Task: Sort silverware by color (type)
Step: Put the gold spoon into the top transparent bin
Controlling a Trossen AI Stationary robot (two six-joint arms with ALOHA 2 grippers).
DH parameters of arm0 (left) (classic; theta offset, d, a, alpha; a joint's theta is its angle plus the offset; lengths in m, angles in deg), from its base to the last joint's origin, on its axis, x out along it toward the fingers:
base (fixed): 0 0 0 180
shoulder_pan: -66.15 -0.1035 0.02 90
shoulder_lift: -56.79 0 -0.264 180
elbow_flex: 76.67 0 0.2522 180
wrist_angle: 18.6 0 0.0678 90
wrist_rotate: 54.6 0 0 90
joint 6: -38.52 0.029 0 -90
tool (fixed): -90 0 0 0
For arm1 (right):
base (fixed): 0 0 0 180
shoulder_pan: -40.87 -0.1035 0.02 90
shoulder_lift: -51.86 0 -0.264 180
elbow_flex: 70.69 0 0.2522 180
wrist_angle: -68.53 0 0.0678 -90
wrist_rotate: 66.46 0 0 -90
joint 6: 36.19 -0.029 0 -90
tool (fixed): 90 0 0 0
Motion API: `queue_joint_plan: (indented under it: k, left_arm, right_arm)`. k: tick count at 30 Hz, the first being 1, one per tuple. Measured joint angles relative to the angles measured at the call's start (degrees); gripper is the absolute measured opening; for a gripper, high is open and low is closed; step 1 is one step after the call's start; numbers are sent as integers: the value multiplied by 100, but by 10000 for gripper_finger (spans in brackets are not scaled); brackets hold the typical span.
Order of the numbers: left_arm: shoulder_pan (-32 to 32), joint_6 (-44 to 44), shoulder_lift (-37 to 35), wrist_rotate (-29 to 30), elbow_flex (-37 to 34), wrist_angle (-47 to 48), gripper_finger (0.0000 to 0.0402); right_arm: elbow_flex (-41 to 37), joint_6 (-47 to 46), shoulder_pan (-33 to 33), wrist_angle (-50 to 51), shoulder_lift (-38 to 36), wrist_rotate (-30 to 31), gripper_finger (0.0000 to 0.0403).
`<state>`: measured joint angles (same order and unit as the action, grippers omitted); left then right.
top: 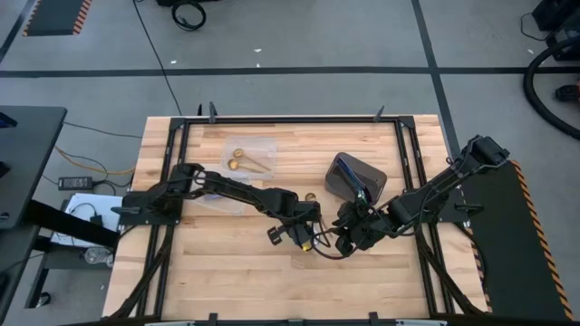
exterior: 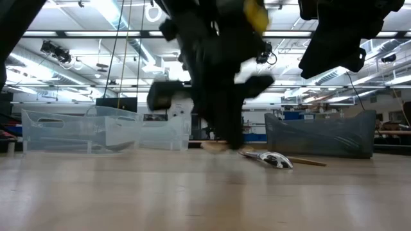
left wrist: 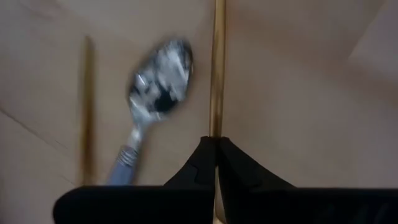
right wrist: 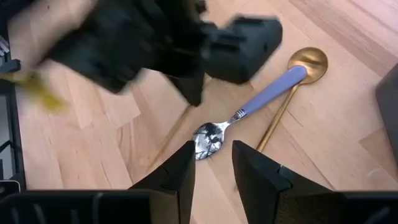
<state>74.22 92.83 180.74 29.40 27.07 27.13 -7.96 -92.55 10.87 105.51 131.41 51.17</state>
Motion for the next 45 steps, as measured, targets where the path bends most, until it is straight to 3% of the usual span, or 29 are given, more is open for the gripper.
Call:
queue_joint_plan:
  k: [4, 10, 21, 27, 35, 45]
  left_arm:
    - [-55, -502, -195, -393, 33, -191, 8]
    - [4, -712, -190, -379, -106, -535, 8]
    - [112, -1204, -1185, -93, -2126, -2728, 8]
    - [112, -1530, -2168, 124, -2995, -3905, 8]
    - [123, -1849, -3154, 236, -3540, -5320, 8]
    - [134, -2253, -3257, 264, -3604, -7120, 8]
  right_arm:
    - [0, 72, 0, 16, 0, -25, 116]
    - [0, 103, 0, 11, -10, -13, 116]
    - [0, 684, -100, -140, -313, 557, 116]
    - [0, 1719, -102, -729, -229, 625, 116]
    - [88, 3205, -106, -1327, -295, 1494, 116]
    - [82, 4855, 43, -2055, -293, 1494, 121]
